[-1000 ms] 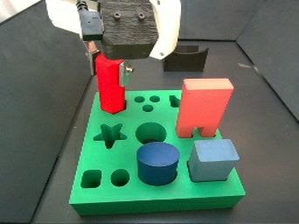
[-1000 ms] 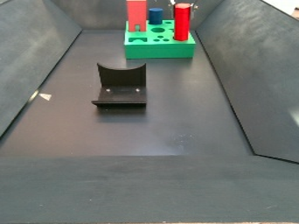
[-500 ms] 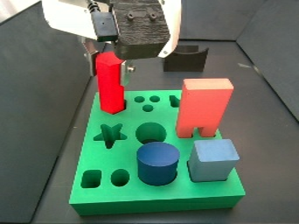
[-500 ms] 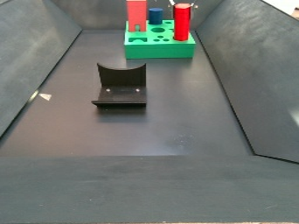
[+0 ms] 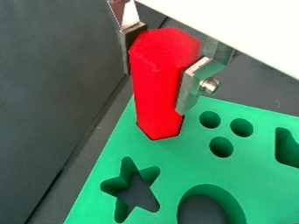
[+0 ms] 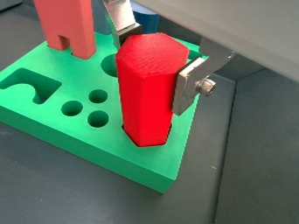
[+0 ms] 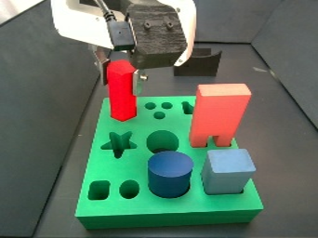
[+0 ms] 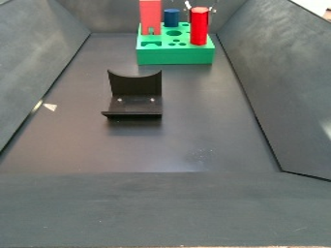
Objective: Pick up the hexagon object. Move up. Place the hexagon object on the fixture. Regrasp the hexagon object. Move to above the board. Insert the hexagon object.
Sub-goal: Insert the hexagon object.
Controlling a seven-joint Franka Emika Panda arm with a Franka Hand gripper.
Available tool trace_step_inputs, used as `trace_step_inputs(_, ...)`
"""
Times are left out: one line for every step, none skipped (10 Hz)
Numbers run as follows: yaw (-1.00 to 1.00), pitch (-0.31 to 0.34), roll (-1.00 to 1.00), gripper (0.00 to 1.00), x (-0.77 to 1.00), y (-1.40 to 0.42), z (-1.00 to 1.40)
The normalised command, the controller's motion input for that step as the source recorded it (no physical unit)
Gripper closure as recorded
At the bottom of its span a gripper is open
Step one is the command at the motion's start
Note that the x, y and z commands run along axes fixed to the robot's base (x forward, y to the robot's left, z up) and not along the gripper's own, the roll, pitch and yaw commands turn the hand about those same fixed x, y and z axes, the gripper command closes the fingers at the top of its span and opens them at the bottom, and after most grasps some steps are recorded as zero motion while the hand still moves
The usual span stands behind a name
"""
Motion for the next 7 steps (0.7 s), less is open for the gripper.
trace_step_inputs(-0.04, -0.079, -0.12, 1.0, 0.01, 0.07, -0.79)
trace_step_inputs(-0.06, -0.061, -0.15, 1.0, 0.07, 0.25, -0.84)
trace_step_inputs(-0.01, -0.051, -0.12, 1.0, 0.11, 0.28, -0.91)
trace_step_inputs(0.0, -0.037, -0.06, 1.0, 0.1, 0.23, -1.0)
trace_step_inputs(0.0, -0.05, -0.02, 1.0, 0.03, 0.11, -1.0)
trace_step_inputs(-0.07, -0.136, 0.02, 1.0, -0.23, -0.04, -0.42)
trace_step_inputs(0.0, 0.0, 0.0, 1.0, 0.0, 0.0, 0.0)
